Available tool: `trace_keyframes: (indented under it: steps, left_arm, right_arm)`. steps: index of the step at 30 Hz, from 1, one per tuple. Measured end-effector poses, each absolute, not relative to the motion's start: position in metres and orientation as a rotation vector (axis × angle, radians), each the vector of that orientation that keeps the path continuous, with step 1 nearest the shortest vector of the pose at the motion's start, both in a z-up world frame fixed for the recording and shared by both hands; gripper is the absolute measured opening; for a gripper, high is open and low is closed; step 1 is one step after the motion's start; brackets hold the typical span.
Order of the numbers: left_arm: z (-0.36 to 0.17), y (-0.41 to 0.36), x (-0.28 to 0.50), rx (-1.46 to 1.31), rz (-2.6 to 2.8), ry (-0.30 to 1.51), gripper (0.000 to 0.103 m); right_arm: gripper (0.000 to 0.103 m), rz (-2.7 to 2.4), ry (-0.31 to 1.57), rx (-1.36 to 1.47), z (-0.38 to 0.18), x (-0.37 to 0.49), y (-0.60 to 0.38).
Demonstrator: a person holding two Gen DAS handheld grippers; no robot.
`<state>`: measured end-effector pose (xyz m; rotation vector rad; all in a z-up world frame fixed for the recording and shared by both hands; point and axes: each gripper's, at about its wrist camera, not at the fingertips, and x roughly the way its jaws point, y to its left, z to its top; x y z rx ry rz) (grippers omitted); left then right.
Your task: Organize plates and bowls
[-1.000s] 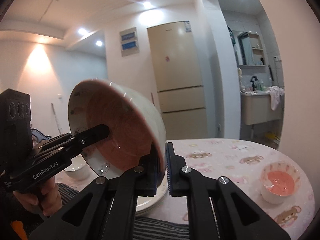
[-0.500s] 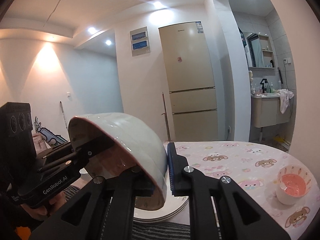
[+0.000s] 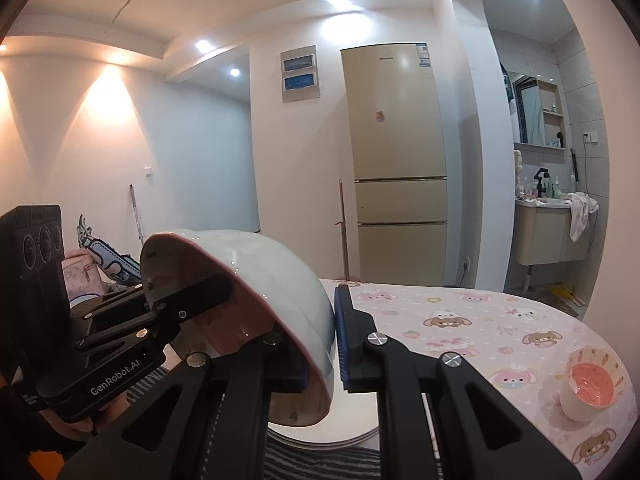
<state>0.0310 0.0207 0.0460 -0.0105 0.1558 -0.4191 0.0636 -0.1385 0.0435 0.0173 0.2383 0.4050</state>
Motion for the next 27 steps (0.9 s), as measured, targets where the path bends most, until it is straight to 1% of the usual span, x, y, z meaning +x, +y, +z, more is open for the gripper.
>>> trace_keyframes:
  steps: [9, 13, 18, 23, 27]
  left_arm:
    - [0.042, 0.090, 0.027, -0.101, -0.264, 0.175, 0.009]
    - [0.044, 0.121, 0.037, -0.103, -0.164, 0.210, 0.009]
    - [0.039, 0.169, 0.048, -0.184, -0.094, 0.237, 0.009]
    - [0.030, 0.190, 0.060, -0.174, -0.031, 0.241, 0.009]
    - [0.023, 0.215, 0.069, -0.254, -0.019, 0.257, 0.009]
  right_arm:
    - [0.010, 0.527, 0.277, -0.049, 0.052, 0.087, -0.068]
    - [0.011, 0.564, 0.311, -0.023, 0.049, 0.107, -0.030]
    - [0.011, 0.643, 0.377, 0.009, 0.047, 0.135, 0.010]
    - [0.013, 0.653, 0.413, 0.060, 0.043, 0.155, 0.040]
    - [0.013, 0.662, 0.434, 0.068, 0.037, 0.167, 0.058]
